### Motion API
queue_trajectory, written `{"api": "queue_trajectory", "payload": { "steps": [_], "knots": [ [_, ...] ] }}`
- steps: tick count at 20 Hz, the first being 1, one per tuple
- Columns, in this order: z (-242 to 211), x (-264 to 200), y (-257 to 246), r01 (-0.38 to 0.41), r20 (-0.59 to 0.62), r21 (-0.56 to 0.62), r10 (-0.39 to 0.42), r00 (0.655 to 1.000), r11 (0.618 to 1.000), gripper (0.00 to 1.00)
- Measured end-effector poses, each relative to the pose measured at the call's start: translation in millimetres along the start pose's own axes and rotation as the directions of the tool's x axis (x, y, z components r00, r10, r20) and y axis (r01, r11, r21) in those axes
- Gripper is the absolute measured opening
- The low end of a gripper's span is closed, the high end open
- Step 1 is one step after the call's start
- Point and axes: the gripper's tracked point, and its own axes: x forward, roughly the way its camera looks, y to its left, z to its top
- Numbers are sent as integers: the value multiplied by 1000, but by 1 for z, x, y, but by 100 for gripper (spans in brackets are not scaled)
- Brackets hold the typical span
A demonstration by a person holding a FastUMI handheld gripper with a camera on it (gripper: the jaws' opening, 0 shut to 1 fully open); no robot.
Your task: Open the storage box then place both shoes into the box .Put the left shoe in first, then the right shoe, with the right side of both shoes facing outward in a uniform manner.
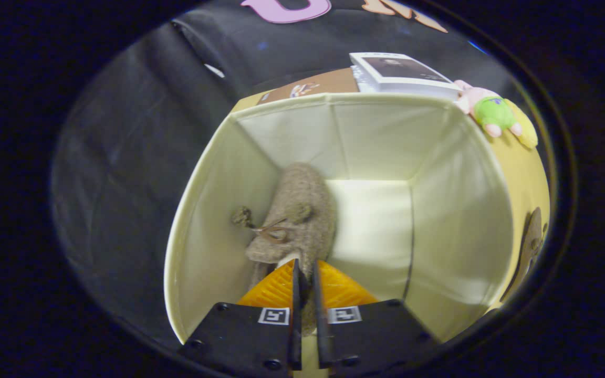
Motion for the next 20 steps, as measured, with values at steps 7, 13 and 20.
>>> {"api": "queue_trajectory", "payload": {
  "steps": [7, 13, 20],
  "knots": [
    [-6, -18, 16, -85, 1, -64, 85, 996, 994, 51],
    [21, -70, 17, -156, 165, -182, 186, 969, 971, 88],
    [53, -146, -29, -118, 385, -310, 238, 892, 944, 100]
  ]
}}
